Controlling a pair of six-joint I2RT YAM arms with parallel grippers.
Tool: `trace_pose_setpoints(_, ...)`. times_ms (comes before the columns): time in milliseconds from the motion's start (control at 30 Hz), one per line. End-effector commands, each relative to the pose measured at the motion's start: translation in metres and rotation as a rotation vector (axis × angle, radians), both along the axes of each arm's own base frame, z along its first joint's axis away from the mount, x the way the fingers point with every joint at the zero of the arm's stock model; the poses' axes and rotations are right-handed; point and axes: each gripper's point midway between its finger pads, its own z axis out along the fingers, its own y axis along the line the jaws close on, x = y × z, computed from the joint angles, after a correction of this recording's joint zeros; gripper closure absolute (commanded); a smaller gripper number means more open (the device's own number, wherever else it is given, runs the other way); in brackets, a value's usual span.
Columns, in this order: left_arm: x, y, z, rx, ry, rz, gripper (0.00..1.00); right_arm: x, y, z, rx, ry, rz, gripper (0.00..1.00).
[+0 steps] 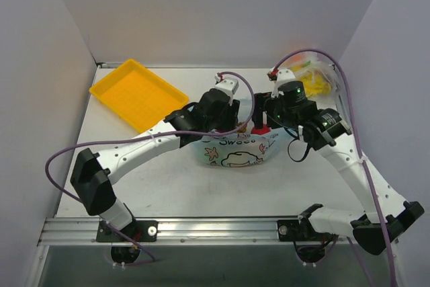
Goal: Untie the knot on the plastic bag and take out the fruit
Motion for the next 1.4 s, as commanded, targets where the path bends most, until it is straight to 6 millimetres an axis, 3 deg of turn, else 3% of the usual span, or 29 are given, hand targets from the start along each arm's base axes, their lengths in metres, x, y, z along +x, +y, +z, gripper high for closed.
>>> trace_pose_setpoints(0, 0.009, -0.028, 0.02, -0.082, -0.037, -0.037, 0.43, 0.012, 0.007, -0.027, 0.05, 0.029, -0.083, 0.32)
trace_pose_setpoints(33, 0.011, -0.033, 0.008, -0.071, -0.023, -0.039, 0.43, 0.012, 0.004, -0.044, 0.046, 0.052, -0.112, 0.31)
trace_pose_setpoints(100, 0.013, -0.036, -0.004, -0.063, -0.005, -0.031, 0.43, 0.018, 0.008, -0.053, 0.057, 0.048, -0.115, 0.31)
trace_pose_setpoints(133, 0.016, -0.038, -0.012, -0.055, 0.003, -0.024, 0.42, 0.019, 0.008, -0.068, 0.048, 0.08, -0.126, 0.31)
trace_pose_setpoints(300, 0.03, -0.036, -0.03, -0.052, 0.003, 0.051, 0.41, 0.023, 0.007, -0.109, 0.004, 0.138, -0.16, 0.31)
trace_pose_setpoints(467, 0.056, -0.031, -0.05, -0.073, 0.002, 0.153, 0.38, 0.004, 0.009, -0.149, -0.026, 0.226, -0.113, 0.3)
trace_pose_setpoints(500, 0.061, -0.03, -0.052, -0.088, 0.011, 0.178, 0.38, -0.009, 0.012, -0.163, -0.042, 0.262, -0.068, 0.31)
trace_pose_setpoints(633, 0.091, -0.02, -0.061, -0.13, 0.005, 0.271, 0.37, -0.052, 0.022, -0.186, -0.046, 0.327, 0.062, 0.31)
trace_pose_setpoints(833, 0.145, 0.008, -0.064, -0.156, 0.002, 0.392, 0.37, -0.116, 0.027, -0.207, -0.058, 0.435, 0.211, 0.31)
trace_pose_setpoints(933, 0.163, 0.017, -0.063, -0.129, 0.007, 0.405, 0.35, -0.132, 0.019, -0.213, -0.065, 0.475, 0.216, 0.31)
trace_pose_setpoints(1033, 0.162, 0.013, -0.061, -0.106, 0.016, 0.346, 0.31, -0.133, 0.016, -0.21, -0.062, 0.46, 0.218, 0.3)
trace_pose_setpoints(1133, 0.142, 0.009, -0.052, -0.115, 0.029, 0.261, 0.27, -0.124, 0.021, -0.192, -0.06, 0.421, 0.234, 0.28)
trace_pose_setpoints(1167, 0.134, 0.008, -0.05, -0.118, 0.035, 0.239, 0.25, -0.117, 0.026, -0.176, -0.045, 0.388, 0.24, 0.27)
trace_pose_setpoints(1200, 0.126, 0.012, -0.03, -0.139, 0.008, 0.224, 0.23, -0.113, 0.028, -0.167, -0.048, 0.366, 0.25, 0.26)
trace_pose_setpoints(1233, 0.113, 0.015, -0.038, -0.125, 0.024, 0.208, 0.2, -0.109, 0.03, -0.158, -0.044, 0.348, 0.253, 0.25)
trace_pose_setpoints(1267, 0.107, 0.018, -0.031, -0.127, 0.014, 0.199, 0.19, -0.102, 0.035, -0.139, -0.028, 0.311, 0.255, 0.24)
trace_pose_setpoints(1300, 0.098, 0.024, -0.009, -0.153, -0.018, 0.191, 0.18, -0.098, 0.036, -0.132, -0.038, 0.292, 0.261, 0.23)
trace_pose_setpoints(1367, 0.081, 0.031, -0.008, -0.135, -0.024, 0.178, 0.13, -0.092, 0.037, -0.116, -0.036, 0.263, 0.258, 0.19)
